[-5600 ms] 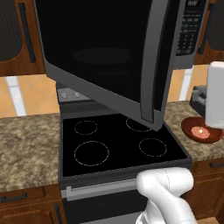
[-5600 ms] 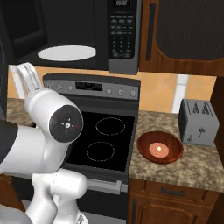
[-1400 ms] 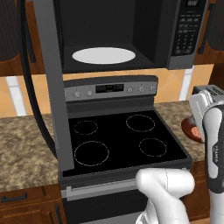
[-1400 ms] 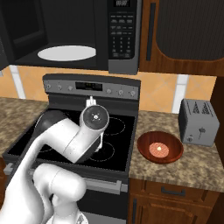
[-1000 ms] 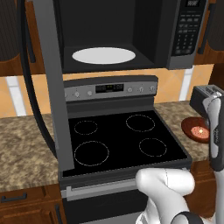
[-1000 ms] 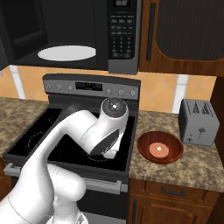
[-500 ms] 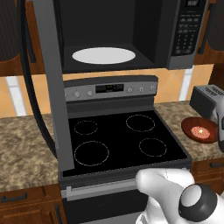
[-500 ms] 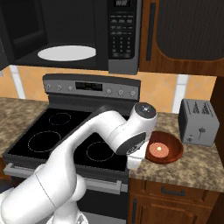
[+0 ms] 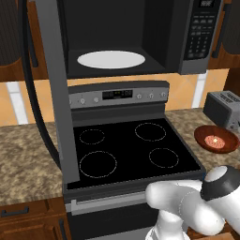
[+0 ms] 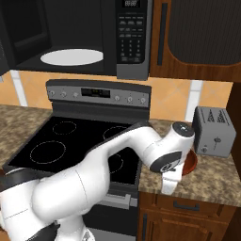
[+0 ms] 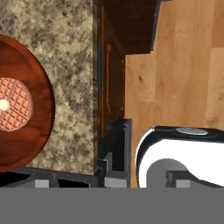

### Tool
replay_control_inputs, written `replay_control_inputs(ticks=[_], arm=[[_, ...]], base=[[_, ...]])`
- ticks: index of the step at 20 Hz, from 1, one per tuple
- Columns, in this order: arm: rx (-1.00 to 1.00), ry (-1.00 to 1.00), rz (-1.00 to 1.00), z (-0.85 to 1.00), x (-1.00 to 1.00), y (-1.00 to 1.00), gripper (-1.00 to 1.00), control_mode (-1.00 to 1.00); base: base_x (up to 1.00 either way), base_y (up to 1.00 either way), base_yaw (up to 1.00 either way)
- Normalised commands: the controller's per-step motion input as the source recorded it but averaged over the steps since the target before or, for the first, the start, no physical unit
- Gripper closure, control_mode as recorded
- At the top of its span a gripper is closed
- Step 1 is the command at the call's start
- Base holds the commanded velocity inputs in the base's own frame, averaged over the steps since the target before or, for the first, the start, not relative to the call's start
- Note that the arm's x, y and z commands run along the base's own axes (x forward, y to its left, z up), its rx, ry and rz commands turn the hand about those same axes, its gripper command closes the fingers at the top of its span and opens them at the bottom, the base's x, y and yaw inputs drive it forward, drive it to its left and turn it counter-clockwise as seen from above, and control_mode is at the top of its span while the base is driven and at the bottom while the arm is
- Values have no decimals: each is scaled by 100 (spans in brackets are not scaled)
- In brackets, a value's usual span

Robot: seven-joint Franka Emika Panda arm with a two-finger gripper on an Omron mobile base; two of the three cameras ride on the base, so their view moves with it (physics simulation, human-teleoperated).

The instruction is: Open the microwave, place the bowl with waffle inside the microwave, then close the microwave door and turn it on.

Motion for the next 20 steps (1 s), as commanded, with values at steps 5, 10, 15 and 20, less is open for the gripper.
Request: replay_control_inputs(ticks=[5, 10, 15, 20], arm=[[4, 2, 6, -26, 34, -55, -100, -100], [3, 0, 6, -12, 42, -19, -100, -100], [0, 0, 0, -23, 38, 1, -100, -100], [-3, 0, 0, -39, 40, 9, -100, -100]], base=[[0, 0, 0], [0, 0, 0], [0, 0, 0], [0, 0, 0]])
